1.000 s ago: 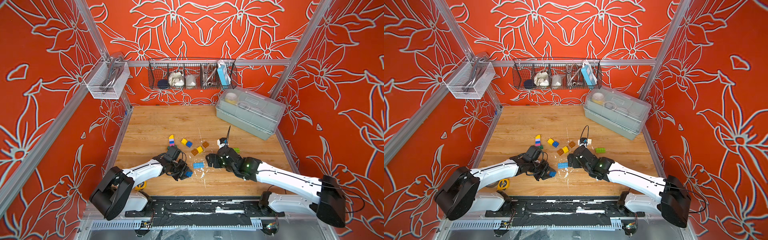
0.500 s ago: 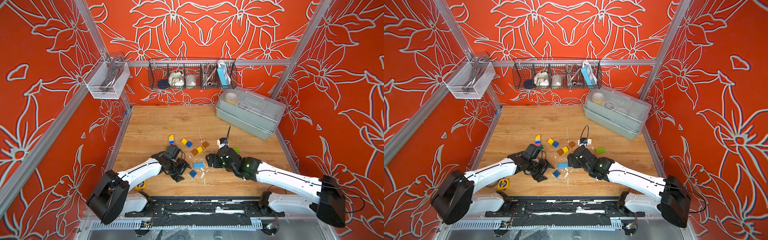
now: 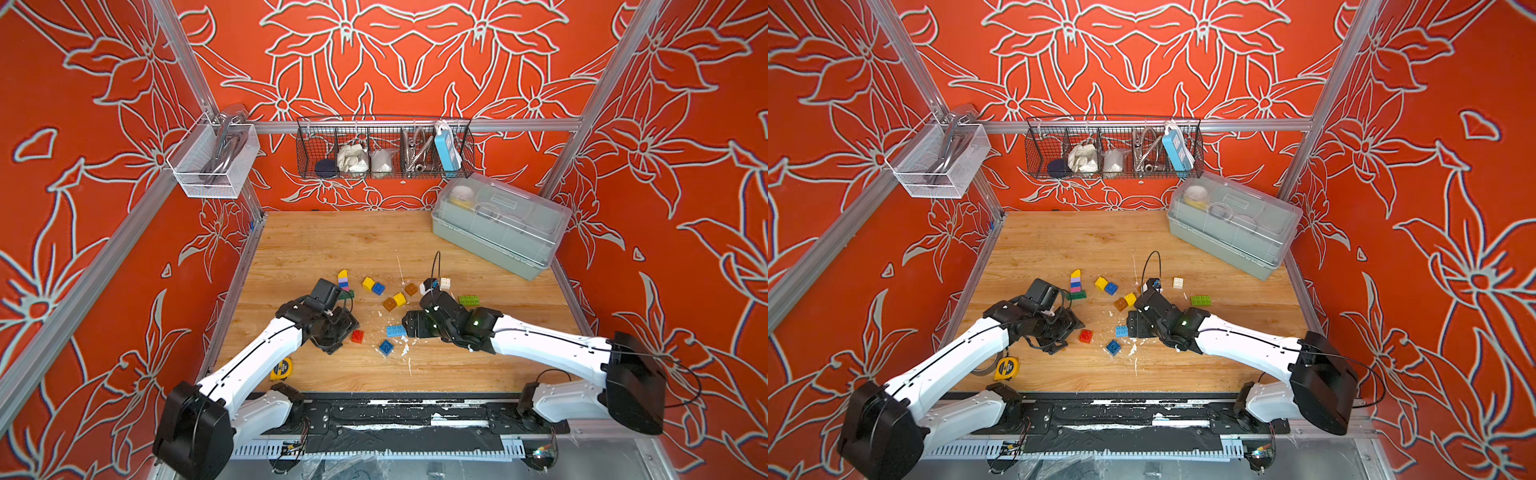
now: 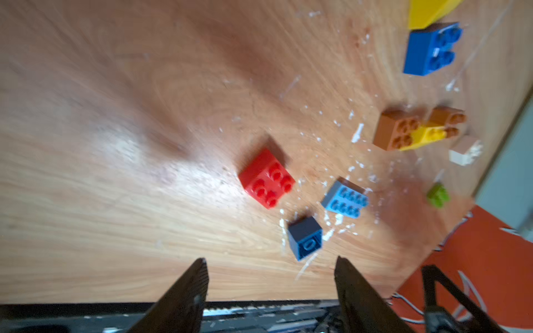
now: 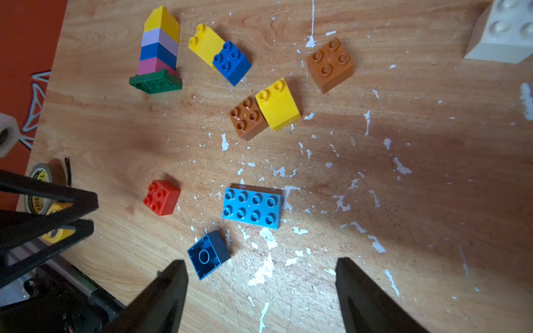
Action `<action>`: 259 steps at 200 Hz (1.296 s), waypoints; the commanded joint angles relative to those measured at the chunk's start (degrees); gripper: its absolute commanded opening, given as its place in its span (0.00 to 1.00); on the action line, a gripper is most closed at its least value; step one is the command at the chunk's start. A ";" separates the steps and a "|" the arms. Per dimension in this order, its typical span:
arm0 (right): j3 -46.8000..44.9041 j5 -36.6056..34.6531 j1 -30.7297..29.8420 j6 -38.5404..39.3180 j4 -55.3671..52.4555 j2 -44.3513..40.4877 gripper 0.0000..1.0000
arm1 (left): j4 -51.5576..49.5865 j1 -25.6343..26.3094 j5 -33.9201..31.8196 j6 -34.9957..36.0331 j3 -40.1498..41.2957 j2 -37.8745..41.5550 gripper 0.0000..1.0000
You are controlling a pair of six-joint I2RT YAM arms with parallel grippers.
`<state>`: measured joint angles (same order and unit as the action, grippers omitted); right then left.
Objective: Assemble the number 1 with lego
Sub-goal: Pick up the lego brick from the center of the board.
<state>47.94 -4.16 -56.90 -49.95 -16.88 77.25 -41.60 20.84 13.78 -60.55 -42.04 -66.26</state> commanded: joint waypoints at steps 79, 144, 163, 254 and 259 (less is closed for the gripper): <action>1.63 1.15 0.08 0.08 -1.68 1.67 0.85 | 5.58 3.32 0.37 21.84 -2.18 -16.71 0.67; 1.50 1.50 0.13 -0.14 -1.62 1.58 0.85 | 2.76 3.33 -4.88 25.50 -5.86 -24.09 0.46; 0.95 2.62 0.04 -1.05 -0.64 1.84 0.85 | 2.43 3.33 -5.34 25.46 -5.91 -24.36 0.39; -0.38 6.02 -5.84 -9.72 2.79 7.96 0.75 | -4.04 3.68 -8.20 25.35 -6.57 -14.36 0.18; -0.39 6.15 -6.23 -10.20 3.01 8.35 0.74 | -4.74 3.68 -8.24 25.31 -6.71 -13.36 0.17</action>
<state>48.07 0.99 -61.23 -56.64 -15.66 84.16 -41.34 24.12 7.35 -35.79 -48.40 -84.71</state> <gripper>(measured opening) 0.756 0.316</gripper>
